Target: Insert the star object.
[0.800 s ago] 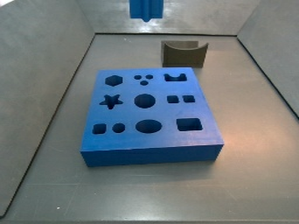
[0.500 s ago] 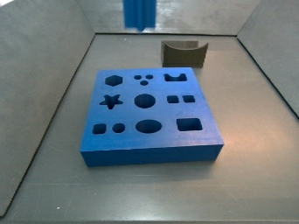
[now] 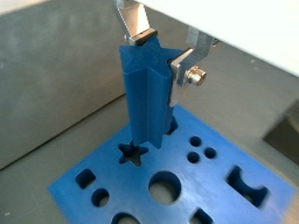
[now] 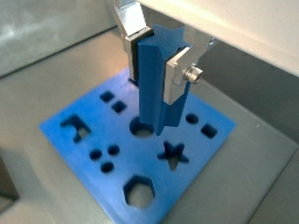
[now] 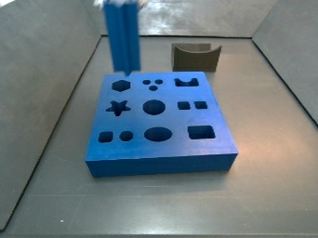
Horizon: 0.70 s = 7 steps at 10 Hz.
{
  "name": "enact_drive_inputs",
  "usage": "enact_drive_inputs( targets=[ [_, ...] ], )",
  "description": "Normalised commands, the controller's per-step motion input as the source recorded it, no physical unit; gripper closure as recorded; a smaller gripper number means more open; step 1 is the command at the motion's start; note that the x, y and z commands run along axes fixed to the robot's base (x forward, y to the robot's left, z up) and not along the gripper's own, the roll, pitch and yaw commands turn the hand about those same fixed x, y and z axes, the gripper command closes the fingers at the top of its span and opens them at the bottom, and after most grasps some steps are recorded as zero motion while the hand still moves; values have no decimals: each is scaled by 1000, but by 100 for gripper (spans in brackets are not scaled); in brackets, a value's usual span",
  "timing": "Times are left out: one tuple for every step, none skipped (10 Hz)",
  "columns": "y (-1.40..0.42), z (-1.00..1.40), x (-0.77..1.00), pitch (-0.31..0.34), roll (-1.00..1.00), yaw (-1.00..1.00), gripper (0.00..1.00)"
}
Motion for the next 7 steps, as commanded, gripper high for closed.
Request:
enact_drive_inputs(
  targets=[
    [60, -751, -406, -79, 313, 286, 100],
    [17, -737, -423, -94, 314, 306, 100],
    [-63, -726, -400, -116, 309, 211, 100],
    [-74, -643, -429, -134, 249, 151, 100],
    [-106, -603, -294, -113, 221, 183, 100],
    [-114, -657, 0, -53, 166, 220, 100],
    [-183, -720, 46, -76, 77, 123, 100]
  ],
)
